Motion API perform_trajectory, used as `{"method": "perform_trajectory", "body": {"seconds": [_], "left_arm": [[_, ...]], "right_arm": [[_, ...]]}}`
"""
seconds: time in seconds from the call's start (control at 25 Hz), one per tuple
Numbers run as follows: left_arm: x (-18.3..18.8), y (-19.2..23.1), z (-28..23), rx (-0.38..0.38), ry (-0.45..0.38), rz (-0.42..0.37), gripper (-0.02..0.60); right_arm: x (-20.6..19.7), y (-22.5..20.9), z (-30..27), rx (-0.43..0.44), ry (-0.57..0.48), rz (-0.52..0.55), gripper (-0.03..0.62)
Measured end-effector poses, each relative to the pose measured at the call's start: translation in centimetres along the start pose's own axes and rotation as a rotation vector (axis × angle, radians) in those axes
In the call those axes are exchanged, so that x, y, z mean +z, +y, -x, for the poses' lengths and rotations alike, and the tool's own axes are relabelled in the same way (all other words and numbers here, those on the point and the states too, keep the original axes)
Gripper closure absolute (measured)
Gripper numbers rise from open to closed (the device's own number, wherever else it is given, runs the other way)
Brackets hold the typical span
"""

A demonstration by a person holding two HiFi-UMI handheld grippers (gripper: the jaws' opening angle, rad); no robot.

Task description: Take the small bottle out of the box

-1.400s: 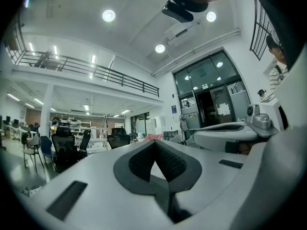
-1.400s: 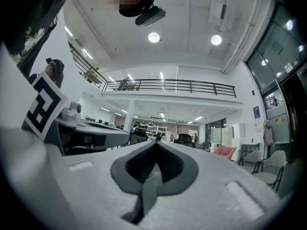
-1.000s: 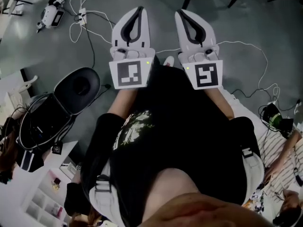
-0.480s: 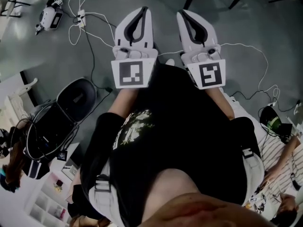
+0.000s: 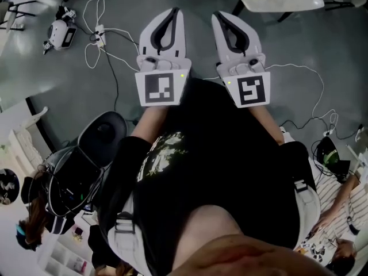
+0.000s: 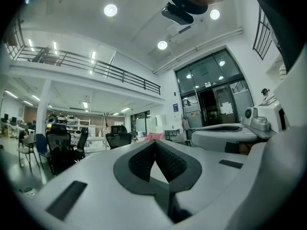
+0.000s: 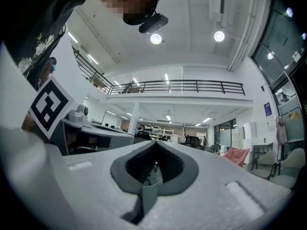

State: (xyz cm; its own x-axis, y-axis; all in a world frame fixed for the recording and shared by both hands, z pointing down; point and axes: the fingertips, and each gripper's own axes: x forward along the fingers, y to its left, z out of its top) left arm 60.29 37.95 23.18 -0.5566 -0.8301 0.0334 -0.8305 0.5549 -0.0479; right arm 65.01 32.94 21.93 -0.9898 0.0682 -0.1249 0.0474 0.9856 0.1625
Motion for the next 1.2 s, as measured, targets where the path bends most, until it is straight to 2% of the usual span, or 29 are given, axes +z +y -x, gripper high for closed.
{"method": "perform_trajectory", "body": {"seconds": [0.28, 0.52, 0.88, 1.2], "left_arm": [[-0.2, 4.8, -5.6, -0.037, 0.010, -0.004, 0.568], [-1.1, 9.9, -8.3, -0.048, 0.022, 0.002, 0.568], [-1.8, 14.3, -11.4, -0.106, 0.011, -0.006, 0.568], [-2.5, 16.7, -12.9, -0.153, 0.001, 0.030, 0.568]], "right_arm": [[-1.5, -2.3, -6.8, -0.031, 0.015, -0.045, 0.599], [-2.8, -1.7, -12.6, -0.028, 0.019, -0.051, 0.599], [-4.0, -1.5, -17.8, -0.081, 0.031, -0.038, 0.599], [-4.8, -0.5, -21.4, -0.090, 0.049, -0.017, 0.599]]}}
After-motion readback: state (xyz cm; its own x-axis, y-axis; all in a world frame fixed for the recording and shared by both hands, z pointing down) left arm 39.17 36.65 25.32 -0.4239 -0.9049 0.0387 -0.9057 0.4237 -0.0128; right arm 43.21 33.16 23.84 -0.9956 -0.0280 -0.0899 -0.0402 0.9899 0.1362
